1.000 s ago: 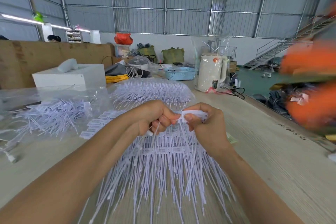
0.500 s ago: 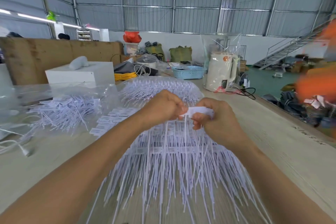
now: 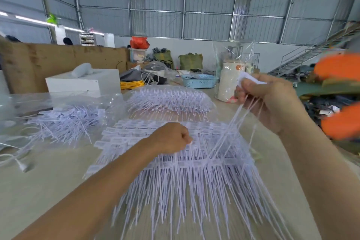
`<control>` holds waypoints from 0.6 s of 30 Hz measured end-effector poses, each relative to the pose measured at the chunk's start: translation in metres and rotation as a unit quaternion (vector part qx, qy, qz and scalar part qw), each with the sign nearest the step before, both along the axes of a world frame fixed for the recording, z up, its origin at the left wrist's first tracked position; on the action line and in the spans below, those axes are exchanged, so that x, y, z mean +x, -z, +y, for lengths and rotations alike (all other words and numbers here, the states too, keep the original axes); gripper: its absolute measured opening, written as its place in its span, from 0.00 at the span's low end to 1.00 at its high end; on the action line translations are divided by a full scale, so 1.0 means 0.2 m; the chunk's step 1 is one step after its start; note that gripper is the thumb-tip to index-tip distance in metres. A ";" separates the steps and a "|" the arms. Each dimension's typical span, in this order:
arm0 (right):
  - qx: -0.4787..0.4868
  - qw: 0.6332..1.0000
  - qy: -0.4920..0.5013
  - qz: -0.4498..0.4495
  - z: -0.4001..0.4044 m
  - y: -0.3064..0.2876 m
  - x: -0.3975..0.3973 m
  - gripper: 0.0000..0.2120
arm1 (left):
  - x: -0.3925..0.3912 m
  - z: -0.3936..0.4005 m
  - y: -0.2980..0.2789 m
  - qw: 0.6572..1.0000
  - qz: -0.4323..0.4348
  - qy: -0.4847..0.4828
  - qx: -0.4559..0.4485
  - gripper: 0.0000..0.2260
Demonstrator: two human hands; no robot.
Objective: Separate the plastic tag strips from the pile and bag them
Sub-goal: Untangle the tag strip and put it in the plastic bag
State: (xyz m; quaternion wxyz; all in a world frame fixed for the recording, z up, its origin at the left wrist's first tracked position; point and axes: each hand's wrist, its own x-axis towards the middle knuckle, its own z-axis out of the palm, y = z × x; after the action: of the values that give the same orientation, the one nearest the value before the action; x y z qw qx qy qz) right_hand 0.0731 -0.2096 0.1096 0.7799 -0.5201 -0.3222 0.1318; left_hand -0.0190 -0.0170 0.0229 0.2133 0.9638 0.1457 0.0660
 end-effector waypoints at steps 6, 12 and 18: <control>-0.095 0.990 -0.100 0.015 0.09 -0.01 0.02 0.09 | -0.06 -0.16 -0.09 0.980 -0.158 -0.031 -0.120 0.19; -0.113 0.990 -0.085 0.028 0.29 0.13 -0.10 0.11 | -0.24 -0.38 -0.17 0.817 -0.138 0.030 -0.558 0.30; -0.038 0.986 -0.108 0.124 0.49 0.24 -0.28 0.05 | -0.39 -0.26 -0.05 0.822 -0.247 -0.095 -0.505 0.15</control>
State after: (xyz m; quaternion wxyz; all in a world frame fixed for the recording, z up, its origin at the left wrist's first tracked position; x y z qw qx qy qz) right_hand 0.0177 -0.1112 0.0617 0.7747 -0.4911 -0.2718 0.2910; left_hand -0.0975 -0.0690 0.0330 0.6917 0.6540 0.1919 0.2389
